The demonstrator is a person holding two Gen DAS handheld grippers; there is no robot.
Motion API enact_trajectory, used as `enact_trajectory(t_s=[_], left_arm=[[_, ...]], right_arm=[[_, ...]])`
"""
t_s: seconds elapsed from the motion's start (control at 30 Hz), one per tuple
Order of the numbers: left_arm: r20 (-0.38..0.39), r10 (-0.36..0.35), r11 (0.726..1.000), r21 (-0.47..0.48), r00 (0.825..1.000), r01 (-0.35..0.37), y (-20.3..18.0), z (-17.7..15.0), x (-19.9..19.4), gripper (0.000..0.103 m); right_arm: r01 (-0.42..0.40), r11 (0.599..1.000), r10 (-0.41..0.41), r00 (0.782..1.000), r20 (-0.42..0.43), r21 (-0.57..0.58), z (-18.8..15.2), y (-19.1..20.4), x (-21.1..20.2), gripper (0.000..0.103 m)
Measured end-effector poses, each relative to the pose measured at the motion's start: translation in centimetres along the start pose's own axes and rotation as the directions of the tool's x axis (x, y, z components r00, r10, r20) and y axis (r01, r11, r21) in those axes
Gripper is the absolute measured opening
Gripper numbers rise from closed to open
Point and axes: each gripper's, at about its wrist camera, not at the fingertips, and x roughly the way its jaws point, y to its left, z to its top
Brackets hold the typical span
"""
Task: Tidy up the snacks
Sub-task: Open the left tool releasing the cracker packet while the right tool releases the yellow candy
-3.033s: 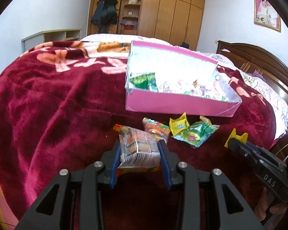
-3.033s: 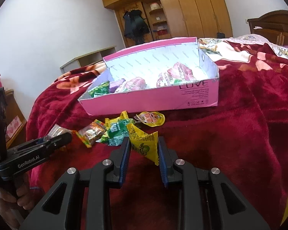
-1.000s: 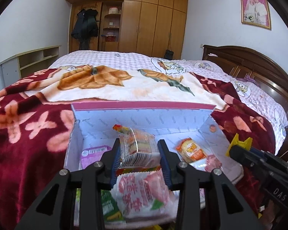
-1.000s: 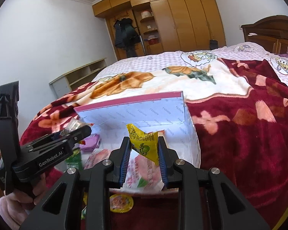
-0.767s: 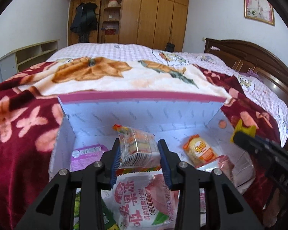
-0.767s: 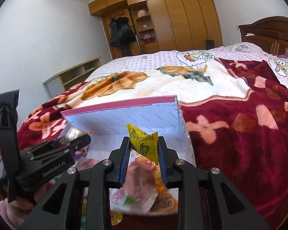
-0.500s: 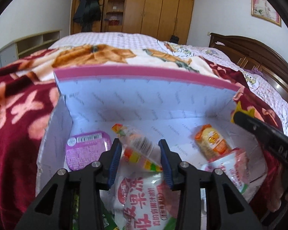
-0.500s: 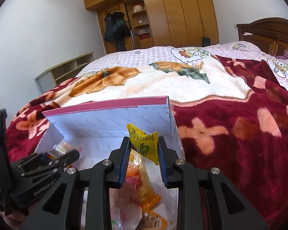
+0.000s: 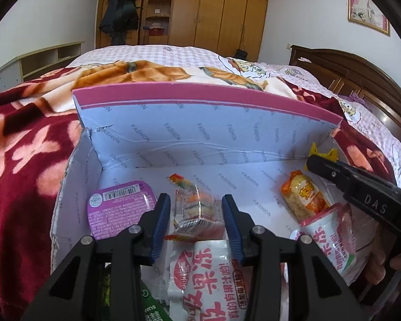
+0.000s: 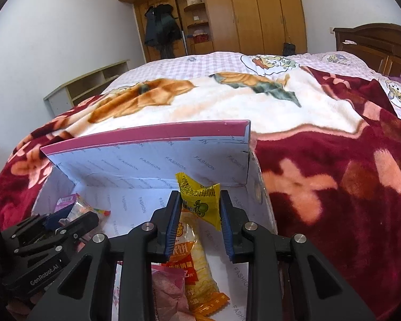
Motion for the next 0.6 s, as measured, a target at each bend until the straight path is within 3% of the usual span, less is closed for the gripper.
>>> enact_trajectory(t_s=[0.17,0.33,0.6], left_arm=[[0.001,-0.007,1.000,0.001,1.000,0.007,-0.2,0.0,0.0,0.043],[0.001,-0.012,1.000,-0.001,1.000,0.012,-0.3,0.0,0.0,0.043],[0.003,-0.034,0.999,-0.011,0.999,0.034,-0.1,-0.2,-0.1,0.049]], right_arm=[[0.003,1.000,-0.003,1.000,0.000,0.004,-0.1,-0.1,0.2,0.032],[0.006,1.000,-0.006,1.000,0.014,-0.002,-0.1,0.1,-0.1,0.051],[-0.015,1.000,0.014,0.999,0.031,0.025,-0.3,0.1,-1.3,0.058]])
